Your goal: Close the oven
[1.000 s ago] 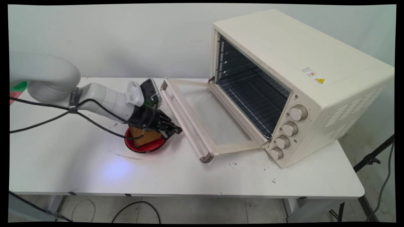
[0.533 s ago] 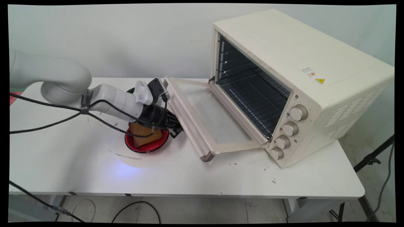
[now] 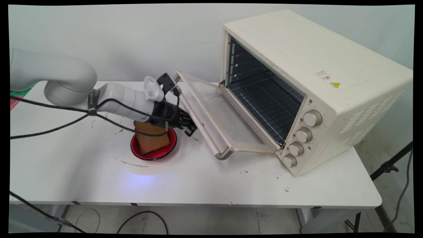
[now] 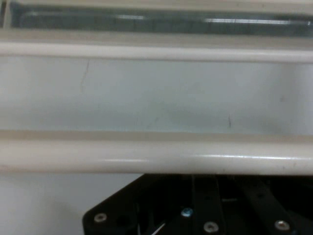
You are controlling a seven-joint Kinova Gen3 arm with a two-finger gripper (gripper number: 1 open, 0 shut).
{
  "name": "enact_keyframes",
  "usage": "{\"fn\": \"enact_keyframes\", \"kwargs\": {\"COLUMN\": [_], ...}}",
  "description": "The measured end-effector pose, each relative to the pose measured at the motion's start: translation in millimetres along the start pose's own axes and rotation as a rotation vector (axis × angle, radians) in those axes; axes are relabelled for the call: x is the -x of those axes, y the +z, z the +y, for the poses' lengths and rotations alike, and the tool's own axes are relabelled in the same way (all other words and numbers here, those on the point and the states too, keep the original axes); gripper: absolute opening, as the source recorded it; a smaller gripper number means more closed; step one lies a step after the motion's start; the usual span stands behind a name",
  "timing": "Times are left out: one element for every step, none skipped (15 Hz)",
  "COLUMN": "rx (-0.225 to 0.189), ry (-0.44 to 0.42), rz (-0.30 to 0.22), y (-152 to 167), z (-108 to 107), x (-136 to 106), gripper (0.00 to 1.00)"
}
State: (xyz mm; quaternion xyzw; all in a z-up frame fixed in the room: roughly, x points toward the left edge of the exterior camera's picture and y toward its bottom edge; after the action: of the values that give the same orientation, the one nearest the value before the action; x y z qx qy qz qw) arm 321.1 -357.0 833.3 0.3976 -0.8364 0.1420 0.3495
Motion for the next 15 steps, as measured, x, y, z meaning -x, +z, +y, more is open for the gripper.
{"fn": "enact_keyframes", "kwargs": {"rx": [0.000, 0.001, 0.003, 0.005, 0.009, 0.013, 0.018, 0.023, 0.026, 0.031, 0.035, 0.040, 0.043, 0.047, 0.050], "ry": [-0.005, -0.008, -0.009, -0.010, -0.007, -0.003, 0.002, 0.008, 0.012, 0.021, 0.026, 0.034, 0.041, 0.047, 0.053], "rz": [0.011, 0.020, 0.028, 0.034, 0.042, 0.052, 0.061, 0.070, 0.075, 0.084, 0.090, 0.099, 0.107, 0.114, 0.120], "y": [-1, -1, -1, -2, -1, -1, -1, -1, -1, -1, -1, -1, -1, -1, -1], "z": [1, 3, 4, 5, 6, 7, 8, 9, 10, 11, 11, 12, 12, 12, 12], "x": [-5, -8, -12, -14, -19, -24, -29, -34, -38, -43, -47, -52, -56, -61, -64], "gripper": [0.00, 0.00, 0.00, 0.00, 0.00, 0.00, 0.00, 0.00, 0.00, 0.00, 0.00, 0.00, 0.00, 0.00, 0.00]}}
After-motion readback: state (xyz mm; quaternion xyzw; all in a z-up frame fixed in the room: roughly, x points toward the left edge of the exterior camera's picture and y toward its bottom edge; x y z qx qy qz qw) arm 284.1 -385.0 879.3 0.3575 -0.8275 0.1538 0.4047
